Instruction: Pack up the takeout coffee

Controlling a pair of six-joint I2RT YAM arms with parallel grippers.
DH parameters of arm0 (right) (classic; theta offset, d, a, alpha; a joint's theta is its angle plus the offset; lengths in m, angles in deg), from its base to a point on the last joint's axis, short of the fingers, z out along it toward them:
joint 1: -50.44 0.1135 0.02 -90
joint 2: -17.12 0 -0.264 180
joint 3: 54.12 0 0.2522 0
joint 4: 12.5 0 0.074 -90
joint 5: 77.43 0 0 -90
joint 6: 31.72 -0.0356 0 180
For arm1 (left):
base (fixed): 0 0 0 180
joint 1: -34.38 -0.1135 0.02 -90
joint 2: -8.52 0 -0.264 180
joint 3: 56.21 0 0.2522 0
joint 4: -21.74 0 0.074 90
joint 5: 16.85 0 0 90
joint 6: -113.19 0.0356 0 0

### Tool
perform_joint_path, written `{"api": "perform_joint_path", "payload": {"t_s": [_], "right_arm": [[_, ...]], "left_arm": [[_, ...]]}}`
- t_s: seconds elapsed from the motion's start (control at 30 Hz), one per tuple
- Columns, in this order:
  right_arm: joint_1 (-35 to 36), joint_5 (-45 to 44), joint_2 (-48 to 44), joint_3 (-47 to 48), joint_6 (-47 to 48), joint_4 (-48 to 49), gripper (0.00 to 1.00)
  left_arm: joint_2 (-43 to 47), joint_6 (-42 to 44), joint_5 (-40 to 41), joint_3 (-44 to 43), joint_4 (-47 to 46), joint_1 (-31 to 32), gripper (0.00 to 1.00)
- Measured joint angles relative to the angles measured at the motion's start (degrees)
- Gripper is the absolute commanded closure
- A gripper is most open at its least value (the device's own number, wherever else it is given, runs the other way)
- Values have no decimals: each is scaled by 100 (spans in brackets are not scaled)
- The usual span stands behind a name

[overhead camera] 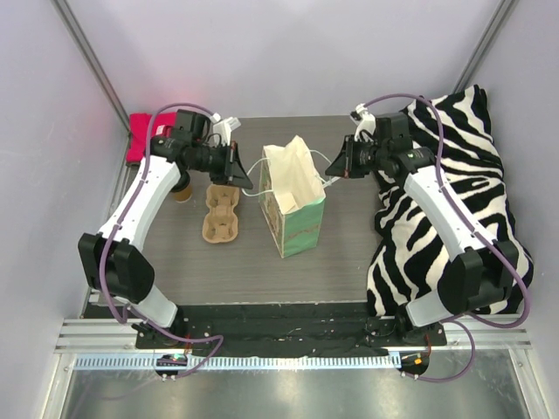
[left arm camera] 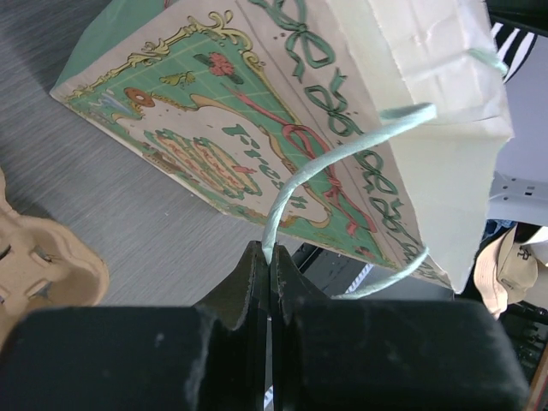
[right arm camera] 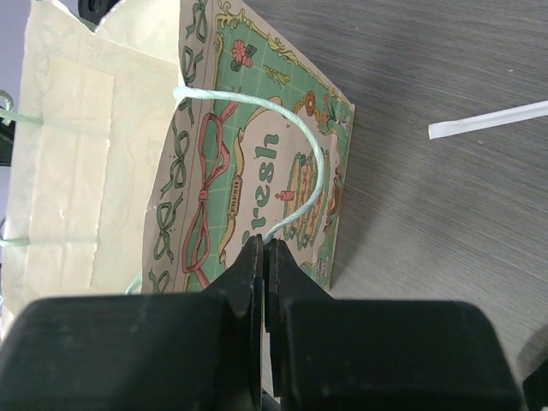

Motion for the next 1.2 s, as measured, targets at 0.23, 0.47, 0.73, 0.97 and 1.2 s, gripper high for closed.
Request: {"api": "perform_joint_path", "payload": {"t_s": [0.23, 0.47, 0.73, 0.97, 1.2], "right_arm": [[-11, 238, 85, -365, -120, 256, 99], [-11, 417, 98, -448, -278, 522, 99], [-11, 557, 107, -619, -398, 669, 99], [-11, 702, 107, -745, -455, 723, 99], [-9, 789, 107, -841, -514, 791, 99]], "left_arm": [[-179, -133, 13, 332, -258, 2, 100], [-345, -184, 4, 420, -452, 83, 100], [-472, -306, -20, 485, -660, 205, 100], [-505, -481, -22, 621, -839, 234, 100], [-560, -601, -22, 632, -949, 289, 100]]}}
